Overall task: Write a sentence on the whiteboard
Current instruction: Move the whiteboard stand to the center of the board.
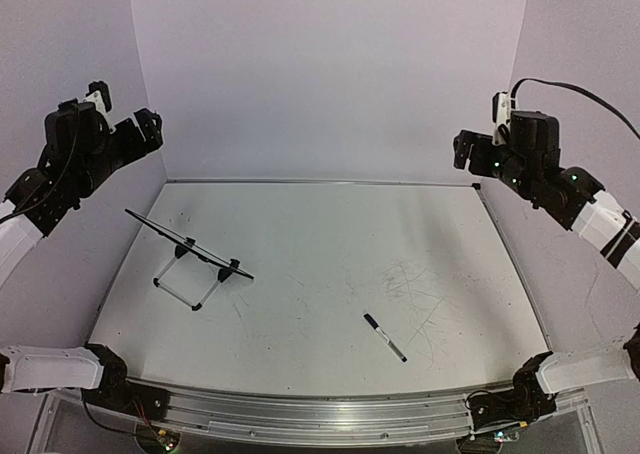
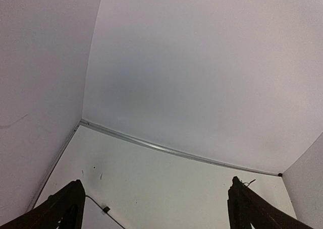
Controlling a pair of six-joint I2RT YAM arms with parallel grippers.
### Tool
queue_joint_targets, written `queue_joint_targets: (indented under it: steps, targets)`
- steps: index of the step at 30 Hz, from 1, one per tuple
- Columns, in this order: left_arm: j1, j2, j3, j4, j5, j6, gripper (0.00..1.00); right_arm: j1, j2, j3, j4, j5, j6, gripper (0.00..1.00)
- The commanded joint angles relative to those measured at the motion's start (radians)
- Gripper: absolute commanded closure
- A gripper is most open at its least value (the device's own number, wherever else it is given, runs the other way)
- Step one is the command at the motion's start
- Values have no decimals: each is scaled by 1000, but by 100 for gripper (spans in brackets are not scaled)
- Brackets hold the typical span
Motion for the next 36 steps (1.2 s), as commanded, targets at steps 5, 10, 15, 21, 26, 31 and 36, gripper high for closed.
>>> queue_joint_targets:
  steps: [5, 10, 15, 21, 26, 31, 36]
  targets:
    - [-1, -59, 80, -383, -41, -212, 1, -2, 164, 96, -20, -189, 14, 2]
    - [-1, -68, 83, -631, -50, -399, 6, 3, 248, 121, 13, -355, 46, 2]
    - [-1, -139, 0, -780, -29, -543, 10, 44, 322, 115, 81, -485, 70, 2]
    - [-1, -187, -132, -818, 63, -631, 20, 158, 476, 127, 221, -690, 80, 2]
    - [-1, -198, -228, -815, 112, -666, 25, 319, 640, 167, 358, -731, -51, 2]
    - [-1, -245, -334, -685, 159, -671, 27, 446, 734, 104, 579, -718, -239, 2]
    - [-1, -271, -406, -540, 225, -670, 30, 552, 858, 181, 620, -568, -403, 4]
